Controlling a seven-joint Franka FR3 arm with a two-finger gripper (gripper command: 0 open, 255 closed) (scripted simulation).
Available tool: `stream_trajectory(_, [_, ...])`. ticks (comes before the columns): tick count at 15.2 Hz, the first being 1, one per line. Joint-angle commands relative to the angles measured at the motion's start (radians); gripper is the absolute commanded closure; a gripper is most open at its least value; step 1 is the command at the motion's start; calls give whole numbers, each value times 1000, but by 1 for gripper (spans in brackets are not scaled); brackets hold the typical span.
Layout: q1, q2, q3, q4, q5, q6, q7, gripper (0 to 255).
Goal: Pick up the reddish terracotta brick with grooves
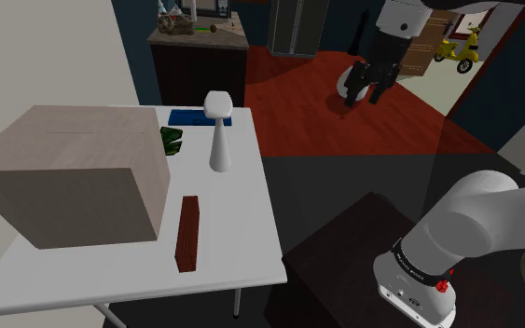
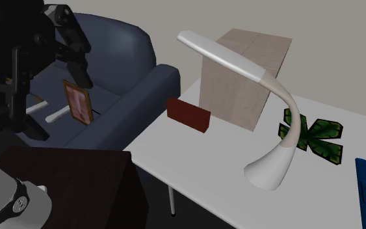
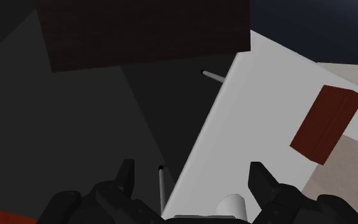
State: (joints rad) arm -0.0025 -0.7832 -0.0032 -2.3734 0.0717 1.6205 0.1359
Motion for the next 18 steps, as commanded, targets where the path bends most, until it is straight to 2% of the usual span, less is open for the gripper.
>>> stream_trajectory(1, [0,0,0,0,0,0,0,0])
stream_trajectory(9, [46,78,166,-98,94,186,183,0])
stream_trajectory(18, [79,290,359,-100,154,415,392,0])
